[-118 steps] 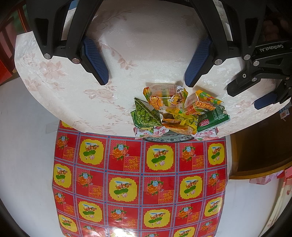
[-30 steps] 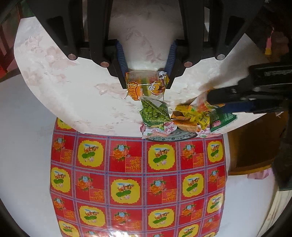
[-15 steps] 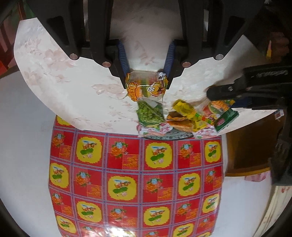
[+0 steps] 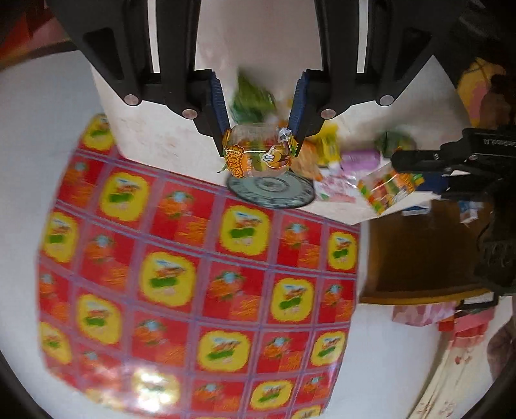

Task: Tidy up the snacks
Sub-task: 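Carry both candy packets over the blue-and-white plate and open both tools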

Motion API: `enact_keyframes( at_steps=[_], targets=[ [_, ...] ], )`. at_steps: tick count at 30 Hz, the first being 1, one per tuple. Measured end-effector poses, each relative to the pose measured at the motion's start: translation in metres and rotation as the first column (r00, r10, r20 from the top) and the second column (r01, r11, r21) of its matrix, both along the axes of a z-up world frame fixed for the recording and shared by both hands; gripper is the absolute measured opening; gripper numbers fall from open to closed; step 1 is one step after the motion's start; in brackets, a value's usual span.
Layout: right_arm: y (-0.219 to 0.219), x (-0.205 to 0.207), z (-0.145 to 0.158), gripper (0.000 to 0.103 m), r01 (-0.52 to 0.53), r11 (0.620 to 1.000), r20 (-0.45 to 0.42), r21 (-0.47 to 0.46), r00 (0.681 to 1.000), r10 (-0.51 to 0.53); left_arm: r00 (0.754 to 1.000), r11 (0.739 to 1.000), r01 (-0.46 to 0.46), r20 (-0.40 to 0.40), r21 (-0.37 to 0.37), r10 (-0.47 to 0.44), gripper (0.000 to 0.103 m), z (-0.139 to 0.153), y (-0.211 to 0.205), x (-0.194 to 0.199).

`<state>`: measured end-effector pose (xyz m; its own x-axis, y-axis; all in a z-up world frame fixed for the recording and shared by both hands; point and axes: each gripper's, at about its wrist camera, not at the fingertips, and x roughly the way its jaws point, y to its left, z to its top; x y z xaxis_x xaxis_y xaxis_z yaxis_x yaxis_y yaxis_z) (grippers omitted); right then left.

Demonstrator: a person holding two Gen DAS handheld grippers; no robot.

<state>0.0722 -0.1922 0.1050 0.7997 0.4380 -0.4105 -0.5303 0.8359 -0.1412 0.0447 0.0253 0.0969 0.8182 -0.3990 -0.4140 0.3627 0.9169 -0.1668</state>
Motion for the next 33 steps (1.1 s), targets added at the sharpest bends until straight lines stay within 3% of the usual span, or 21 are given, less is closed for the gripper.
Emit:
enact_keyframes(
  at_steps=[2,4,9,11,13,15,20,22,24,28,33],
  targets=[
    [0.017,0.031,0.009,0.036,-0.039,0.999,-0.088,-0.017,0.995,0.037,0.999,0.999,0.029,-0.031,-0.021,-0.03,0.04,0.014,0.007,0.024],
    [0.042,0.067,0.01,0.036,-0.026,0.995,-0.159,-0.097,0.987,0.01,0.995,0.999,0.042,-0.088,-0.015,-0.043,0.04,0.023,0.011,0.057],
    [0.098,0.147,-0.004,0.036,-0.001,0.956,-0.181,-0.294,0.982,-0.054,0.973,0.996,0.012,-0.232,0.089,0.009,0.04,0.02,0.019,0.156],
    [0.11,0.181,-0.014,0.036,-0.059,0.96,-0.311,-0.275,0.95,-0.03,0.957,0.993,0.005,-0.29,0.121,0.03,0.04,0.007,0.02,0.186],
    [0.113,0.208,-0.024,0.036,-0.086,0.973,-0.453,-0.216,0.891,-0.021,0.934,0.989,0.002,-0.355,0.149,0.052,0.04,-0.01,0.022,0.215],
    [0.116,0.225,-0.034,0.036,-0.107,0.974,-0.526,-0.201,0.85,-0.015,0.894,0.984,0.04,-0.445,0.173,0.042,0.04,-0.028,0.022,0.239],
    [0.126,0.229,-0.051,0.036,-0.121,0.949,-0.494,-0.29,0.869,-0.04,0.863,0.985,0.067,-0.504,0.157,0.021,0.04,-0.049,0.027,0.255],
    [0.129,0.223,-0.052,0.036,-0.145,0.939,-0.457,-0.311,0.889,-0.014,0.869,0.984,0.085,-0.496,0.157,0.004,0.04,-0.05,0.026,0.253],
    [0.131,0.218,-0.053,0.036,-0.185,0.932,-0.443,-0.313,0.896,0.029,0.876,0.984,0.081,-0.482,0.157,0.005,0.04,-0.051,0.025,0.253],
    [0.13,0.215,-0.053,0.036,-0.171,0.932,-0.43,-0.318,0.903,0.019,0.89,0.987,0.046,-0.455,0.156,0.031,0.041,-0.054,0.025,0.254],
    [0.13,0.217,-0.052,0.055,-0.115,0.934,-0.378,-0.337,0.925,-0.023,0.903,0.984,0.02,-0.425,0.175,0.057,0.042,-0.053,0.025,0.252]
  ],
)
